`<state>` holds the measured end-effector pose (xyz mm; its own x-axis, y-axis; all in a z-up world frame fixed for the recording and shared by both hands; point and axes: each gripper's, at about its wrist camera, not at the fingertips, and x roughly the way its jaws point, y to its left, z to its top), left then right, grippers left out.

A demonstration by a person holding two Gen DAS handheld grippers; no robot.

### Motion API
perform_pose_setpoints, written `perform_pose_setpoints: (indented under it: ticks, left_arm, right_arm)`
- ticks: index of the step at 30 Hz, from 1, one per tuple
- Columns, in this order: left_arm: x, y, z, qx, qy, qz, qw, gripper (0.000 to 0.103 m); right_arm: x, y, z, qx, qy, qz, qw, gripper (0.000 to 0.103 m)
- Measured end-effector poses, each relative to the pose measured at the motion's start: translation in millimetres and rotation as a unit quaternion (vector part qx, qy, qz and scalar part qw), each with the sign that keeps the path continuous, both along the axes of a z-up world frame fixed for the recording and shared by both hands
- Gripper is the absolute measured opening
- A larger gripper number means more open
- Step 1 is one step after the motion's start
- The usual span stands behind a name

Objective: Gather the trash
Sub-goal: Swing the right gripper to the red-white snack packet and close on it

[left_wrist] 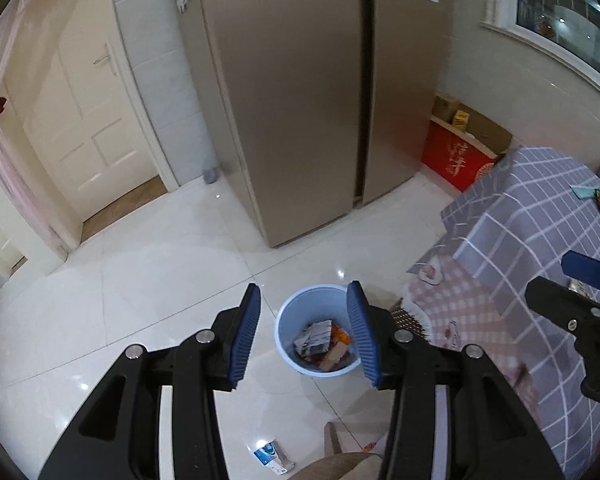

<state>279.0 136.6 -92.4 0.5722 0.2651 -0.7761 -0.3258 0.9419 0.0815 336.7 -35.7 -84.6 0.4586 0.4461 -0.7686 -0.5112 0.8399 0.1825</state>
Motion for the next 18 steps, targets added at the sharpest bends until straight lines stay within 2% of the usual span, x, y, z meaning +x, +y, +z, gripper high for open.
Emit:
perform_pose_setpoints:
  ticks: [7,12,15,17,18]
  left_arm:
    - [-4,-29,-12,-0.025,0.009,-0.028,0.9993,0.044]
    - [-4,-45,-23,-0.033,0.023,-0.044,0.9982,0.044]
    - [-4,-52,-28,-0.037,0.031,-0.054,0.9974,0.044]
    - [-4,-58,-31,-0.040,0.037,-0.060,0.9968,0.044]
    - [-3,-61,-33,-0.040,0.039,-0.061,0.9965,0.044]
  right_arm:
    - [-4,-47,-10,-0.020,-0.003,-0.047,0.999,0.069]
    - [-2,-70,-21,-0.036,0.005,-0.076,0.996,0.064]
    - [-4,-80,-26,-0.051,0.005,-0.088,0.995,0.054]
    - [-5,-83,-31,-0.068,-0.001,-0.088,0.994,0.037]
    - [-7,-83,-31,-0.075,-0.011,-0.086,0.993,0.034]
